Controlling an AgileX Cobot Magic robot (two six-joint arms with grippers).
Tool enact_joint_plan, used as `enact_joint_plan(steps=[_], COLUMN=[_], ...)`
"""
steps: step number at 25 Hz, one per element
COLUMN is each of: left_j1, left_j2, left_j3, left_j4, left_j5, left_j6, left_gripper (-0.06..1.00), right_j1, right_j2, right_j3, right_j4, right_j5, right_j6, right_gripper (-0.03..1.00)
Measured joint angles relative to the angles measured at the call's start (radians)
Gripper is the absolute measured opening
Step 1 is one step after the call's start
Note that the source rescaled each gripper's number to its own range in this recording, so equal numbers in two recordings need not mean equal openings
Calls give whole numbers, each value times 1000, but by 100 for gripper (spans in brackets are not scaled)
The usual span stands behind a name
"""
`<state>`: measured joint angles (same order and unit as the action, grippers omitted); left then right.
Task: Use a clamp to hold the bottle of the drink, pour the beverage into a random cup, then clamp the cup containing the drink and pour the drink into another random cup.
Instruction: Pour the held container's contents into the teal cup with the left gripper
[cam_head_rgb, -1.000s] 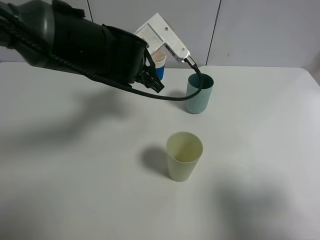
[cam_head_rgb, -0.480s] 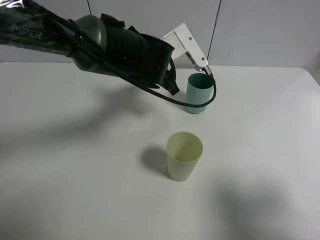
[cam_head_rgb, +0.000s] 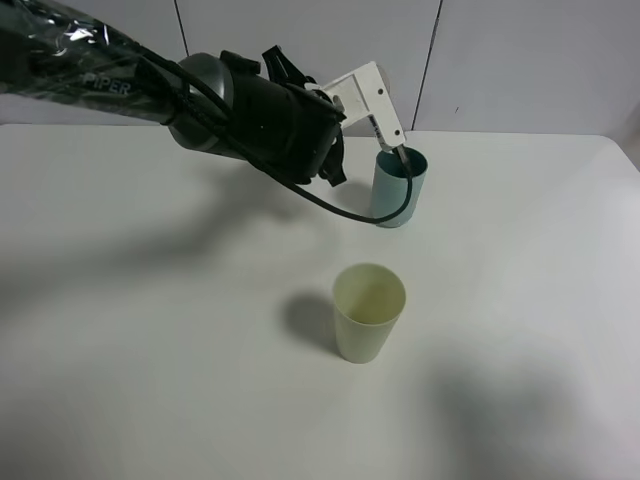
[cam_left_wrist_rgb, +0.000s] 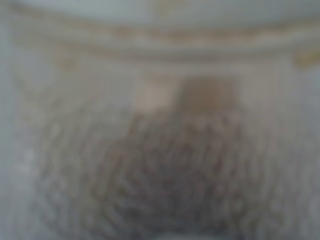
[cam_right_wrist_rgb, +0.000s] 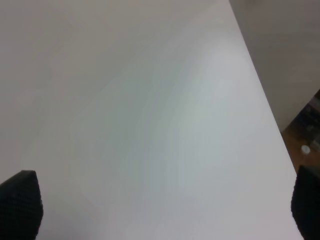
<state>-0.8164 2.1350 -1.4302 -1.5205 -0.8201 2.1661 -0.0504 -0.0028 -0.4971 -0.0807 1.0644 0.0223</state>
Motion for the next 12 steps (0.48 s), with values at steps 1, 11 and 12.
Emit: enact_joint_plan(steps=[1,11,12], left_j1=[5,19,19], left_j2=[0,27,32], left_j3=[0,0,0], left_j4=[15,135,150], left_j5=[0,12,12], left_j6=[0,0,0], left_gripper=[0,0,0], right_j1=[0,0,0], right_j2=[0,0,0], right_j3=[0,0,0], right_j4=[0,0,0], right_j5=[0,0,0], right_j6=[0,0,0], right_gripper=[100,100,100])
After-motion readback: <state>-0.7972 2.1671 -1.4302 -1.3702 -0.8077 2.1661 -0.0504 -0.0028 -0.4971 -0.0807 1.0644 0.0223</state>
